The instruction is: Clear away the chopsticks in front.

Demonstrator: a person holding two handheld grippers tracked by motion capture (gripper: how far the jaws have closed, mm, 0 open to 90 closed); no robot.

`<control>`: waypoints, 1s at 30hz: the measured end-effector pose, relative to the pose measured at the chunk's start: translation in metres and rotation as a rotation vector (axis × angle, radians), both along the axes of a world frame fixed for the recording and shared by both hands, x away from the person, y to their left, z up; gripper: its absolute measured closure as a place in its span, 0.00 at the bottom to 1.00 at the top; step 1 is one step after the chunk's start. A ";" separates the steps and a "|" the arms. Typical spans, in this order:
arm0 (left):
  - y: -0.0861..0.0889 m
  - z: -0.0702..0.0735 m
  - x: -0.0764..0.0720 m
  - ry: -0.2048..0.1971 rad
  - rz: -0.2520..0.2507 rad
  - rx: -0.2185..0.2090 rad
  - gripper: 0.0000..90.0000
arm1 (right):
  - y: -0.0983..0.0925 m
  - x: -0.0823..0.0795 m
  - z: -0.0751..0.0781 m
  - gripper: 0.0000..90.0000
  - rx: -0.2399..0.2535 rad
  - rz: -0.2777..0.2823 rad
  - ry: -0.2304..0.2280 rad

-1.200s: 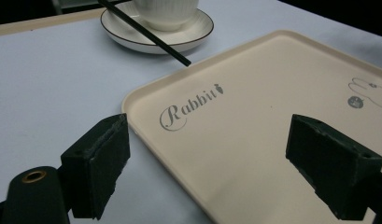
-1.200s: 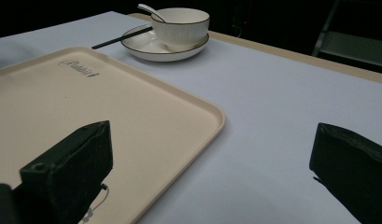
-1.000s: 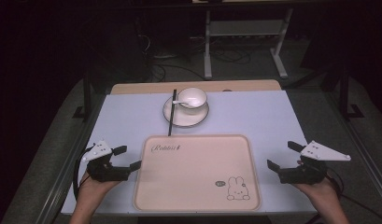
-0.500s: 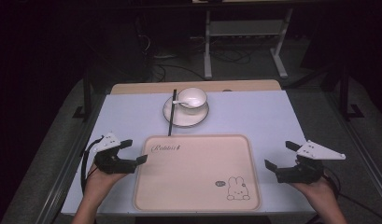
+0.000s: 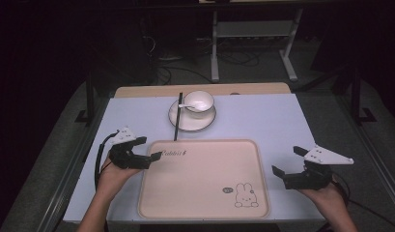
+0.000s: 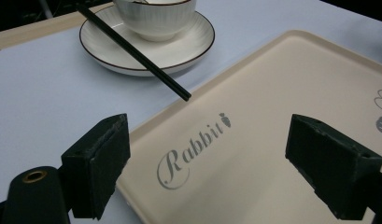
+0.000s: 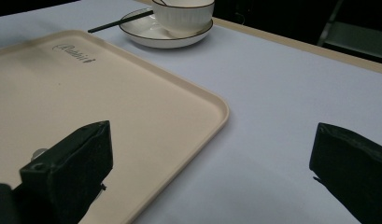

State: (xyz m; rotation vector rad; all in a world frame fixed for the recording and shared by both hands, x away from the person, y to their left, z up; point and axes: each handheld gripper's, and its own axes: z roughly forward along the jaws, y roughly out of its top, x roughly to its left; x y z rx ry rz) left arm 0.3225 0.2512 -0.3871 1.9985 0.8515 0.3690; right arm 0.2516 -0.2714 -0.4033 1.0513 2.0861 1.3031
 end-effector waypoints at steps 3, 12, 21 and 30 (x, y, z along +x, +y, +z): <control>-0.003 0.002 0.007 0.001 -0.004 -0.004 0.15 | 0.000 0.000 0.000 0.00 0.000 -0.001 0.005; -0.014 0.007 0.031 0.009 -0.006 0.007 0.15 | 0.001 0.000 -0.001 0.00 -0.001 0.000 0.005; -0.022 0.010 0.057 0.021 0.007 0.031 0.16 | 0.001 0.001 -0.001 0.00 0.000 -0.001 0.008; -0.036 0.013 0.084 0.034 0.028 0.067 0.19 | 0.002 0.001 -0.001 0.00 -0.001 -0.001 0.010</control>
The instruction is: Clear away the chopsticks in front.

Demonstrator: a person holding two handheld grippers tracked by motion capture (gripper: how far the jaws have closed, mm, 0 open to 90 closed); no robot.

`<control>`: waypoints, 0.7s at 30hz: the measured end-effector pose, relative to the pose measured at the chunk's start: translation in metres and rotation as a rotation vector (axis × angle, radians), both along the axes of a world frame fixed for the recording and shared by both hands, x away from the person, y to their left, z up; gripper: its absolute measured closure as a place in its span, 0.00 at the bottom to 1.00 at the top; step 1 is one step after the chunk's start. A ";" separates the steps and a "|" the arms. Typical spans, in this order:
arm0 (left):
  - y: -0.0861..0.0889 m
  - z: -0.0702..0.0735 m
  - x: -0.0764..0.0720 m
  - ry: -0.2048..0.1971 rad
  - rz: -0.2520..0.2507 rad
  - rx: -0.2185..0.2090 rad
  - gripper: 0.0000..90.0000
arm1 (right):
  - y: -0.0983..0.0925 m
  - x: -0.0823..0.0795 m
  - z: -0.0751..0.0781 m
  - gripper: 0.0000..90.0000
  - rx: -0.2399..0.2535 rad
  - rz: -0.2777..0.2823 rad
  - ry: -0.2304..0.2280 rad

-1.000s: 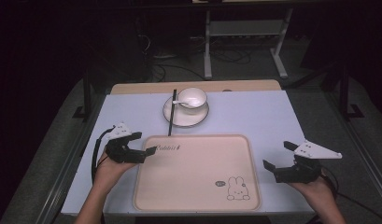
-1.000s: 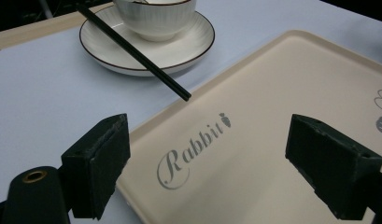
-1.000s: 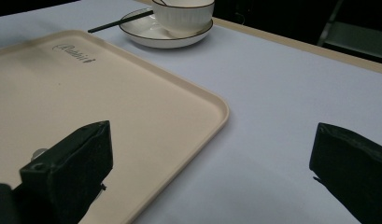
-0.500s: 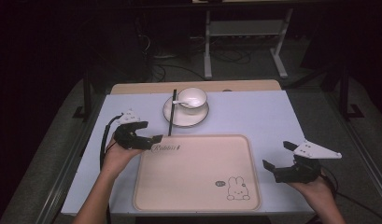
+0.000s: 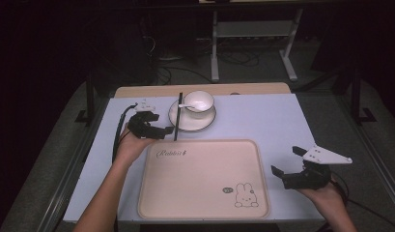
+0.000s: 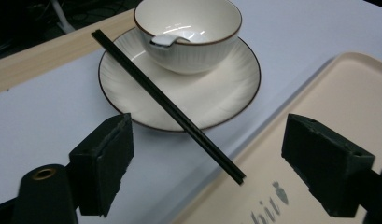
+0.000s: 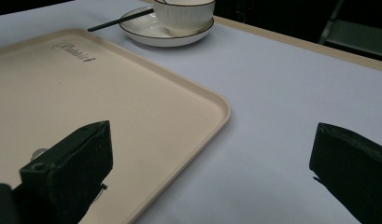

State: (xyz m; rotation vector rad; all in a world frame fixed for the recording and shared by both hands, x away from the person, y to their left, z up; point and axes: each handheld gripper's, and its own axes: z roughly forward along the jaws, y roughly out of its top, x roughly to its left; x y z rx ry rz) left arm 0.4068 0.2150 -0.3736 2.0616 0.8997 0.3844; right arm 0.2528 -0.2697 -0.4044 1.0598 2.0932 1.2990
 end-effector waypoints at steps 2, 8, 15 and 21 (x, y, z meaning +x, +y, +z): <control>-0.007 0.002 0.010 0.000 0.020 0.027 0.23 | 0.000 0.000 0.000 0.00 -0.003 -0.001 0.000; -0.019 -0.001 0.028 0.014 0.051 0.073 0.33 | 0.000 0.001 0.000 0.00 -0.002 -0.001 0.000; -0.031 -0.014 0.046 0.054 0.058 0.103 0.46 | -0.002 0.001 0.000 0.00 0.003 0.000 0.000; -0.040 -0.024 0.058 0.082 0.098 0.117 0.56 | -0.002 0.000 -0.001 0.00 0.005 0.000 0.002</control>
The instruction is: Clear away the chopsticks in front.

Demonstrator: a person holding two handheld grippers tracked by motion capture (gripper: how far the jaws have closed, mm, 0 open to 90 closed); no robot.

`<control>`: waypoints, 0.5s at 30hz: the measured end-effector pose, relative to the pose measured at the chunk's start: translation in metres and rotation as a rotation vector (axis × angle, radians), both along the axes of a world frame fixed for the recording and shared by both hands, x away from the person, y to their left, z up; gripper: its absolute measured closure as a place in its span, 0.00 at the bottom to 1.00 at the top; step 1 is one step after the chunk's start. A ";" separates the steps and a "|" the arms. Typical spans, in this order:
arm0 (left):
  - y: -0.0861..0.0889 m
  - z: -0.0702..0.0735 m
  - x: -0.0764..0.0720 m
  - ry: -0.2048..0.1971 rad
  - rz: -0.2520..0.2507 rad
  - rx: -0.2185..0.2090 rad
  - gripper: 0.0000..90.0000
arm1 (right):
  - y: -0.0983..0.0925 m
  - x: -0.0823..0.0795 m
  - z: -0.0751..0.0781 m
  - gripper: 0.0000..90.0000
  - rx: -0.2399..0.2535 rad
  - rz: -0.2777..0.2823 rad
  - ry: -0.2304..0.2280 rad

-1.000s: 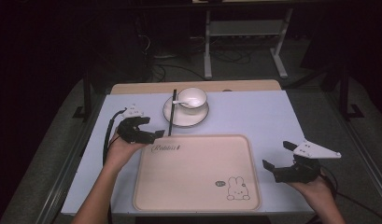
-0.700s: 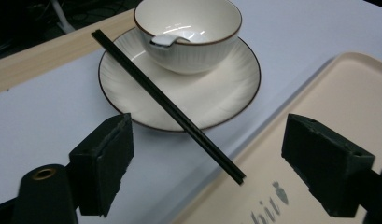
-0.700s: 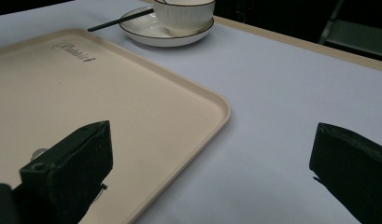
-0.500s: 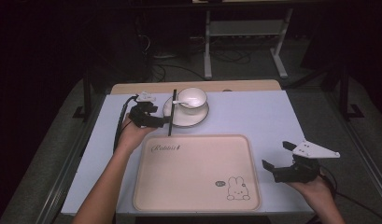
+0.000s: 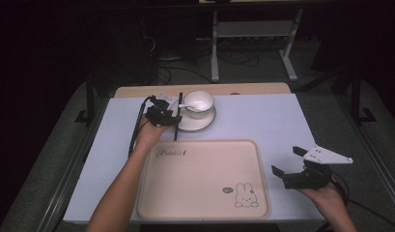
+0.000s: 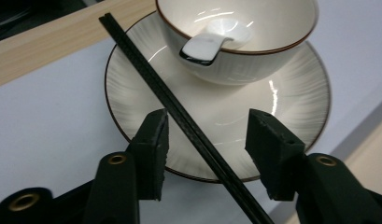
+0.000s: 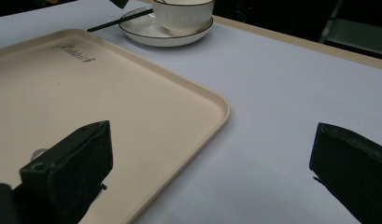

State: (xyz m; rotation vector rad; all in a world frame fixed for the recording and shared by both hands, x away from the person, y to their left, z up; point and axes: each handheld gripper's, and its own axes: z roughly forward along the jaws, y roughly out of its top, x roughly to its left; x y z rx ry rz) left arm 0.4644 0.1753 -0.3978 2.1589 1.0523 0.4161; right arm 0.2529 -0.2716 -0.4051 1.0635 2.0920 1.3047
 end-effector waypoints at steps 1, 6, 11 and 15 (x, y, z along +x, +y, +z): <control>-0.001 -0.002 0.001 0.009 0.001 0.005 0.59 | 0.000 0.000 0.000 0.00 0.003 0.000 0.001; -0.005 -0.009 0.006 0.023 0.009 0.011 0.64 | 0.000 0.000 0.000 0.00 0.006 0.000 0.002; -0.008 -0.014 0.011 0.038 0.021 0.025 0.68 | -0.001 -0.001 0.000 0.00 0.008 0.000 0.001; -0.009 -0.019 0.014 0.055 0.045 0.036 0.70 | -0.002 -0.001 0.000 0.00 0.006 -0.001 0.001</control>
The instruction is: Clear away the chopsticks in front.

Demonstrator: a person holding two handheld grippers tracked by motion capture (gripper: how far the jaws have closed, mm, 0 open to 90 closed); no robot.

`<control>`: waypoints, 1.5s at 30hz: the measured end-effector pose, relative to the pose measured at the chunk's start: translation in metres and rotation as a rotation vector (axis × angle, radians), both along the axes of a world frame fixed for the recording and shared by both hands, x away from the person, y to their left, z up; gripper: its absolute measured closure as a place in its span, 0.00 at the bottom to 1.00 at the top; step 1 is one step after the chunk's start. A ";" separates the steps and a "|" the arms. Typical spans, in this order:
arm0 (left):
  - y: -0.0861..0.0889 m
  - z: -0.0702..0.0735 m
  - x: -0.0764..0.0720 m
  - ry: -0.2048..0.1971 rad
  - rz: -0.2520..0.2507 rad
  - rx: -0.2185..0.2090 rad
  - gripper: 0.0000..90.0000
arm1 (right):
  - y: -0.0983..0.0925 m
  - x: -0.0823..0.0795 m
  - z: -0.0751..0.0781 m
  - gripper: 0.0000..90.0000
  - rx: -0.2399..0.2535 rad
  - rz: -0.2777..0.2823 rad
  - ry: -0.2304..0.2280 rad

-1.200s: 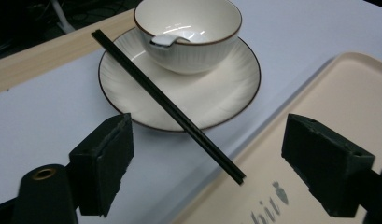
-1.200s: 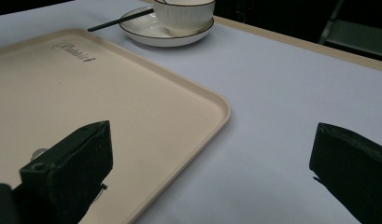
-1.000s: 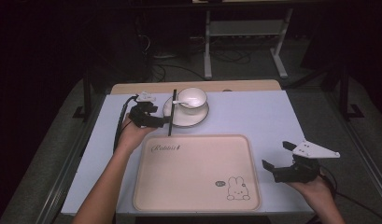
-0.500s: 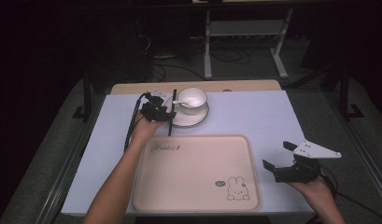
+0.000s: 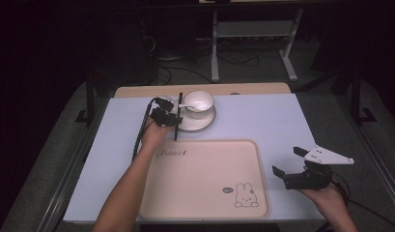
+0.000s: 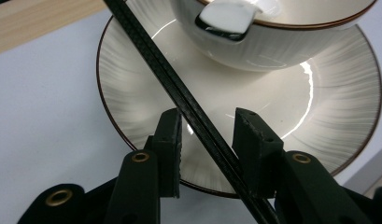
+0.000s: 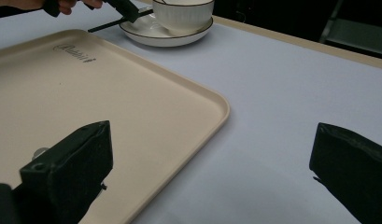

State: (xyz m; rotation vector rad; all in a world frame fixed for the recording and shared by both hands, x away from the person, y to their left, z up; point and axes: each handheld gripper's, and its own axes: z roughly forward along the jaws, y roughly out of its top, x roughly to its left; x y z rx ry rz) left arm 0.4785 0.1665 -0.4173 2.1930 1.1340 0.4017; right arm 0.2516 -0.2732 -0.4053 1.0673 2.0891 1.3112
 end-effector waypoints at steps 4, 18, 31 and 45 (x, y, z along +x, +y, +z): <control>0.000 -0.001 0.002 0.003 0.016 0.002 0.72 | 0.000 0.000 0.000 0.00 0.000 0.001 0.001; -0.002 -0.004 0.013 0.006 0.049 0.013 0.83 | 0.001 -0.003 0.000 0.00 0.001 0.007 0.003; -0.003 -0.004 0.031 -0.006 0.050 0.048 0.89 | 0.001 -0.004 0.000 0.00 -0.002 0.012 0.003; 0.027 0.012 0.017 -0.008 0.047 -0.046 0.63 | 0.001 -0.005 0.000 0.00 -0.004 0.013 0.004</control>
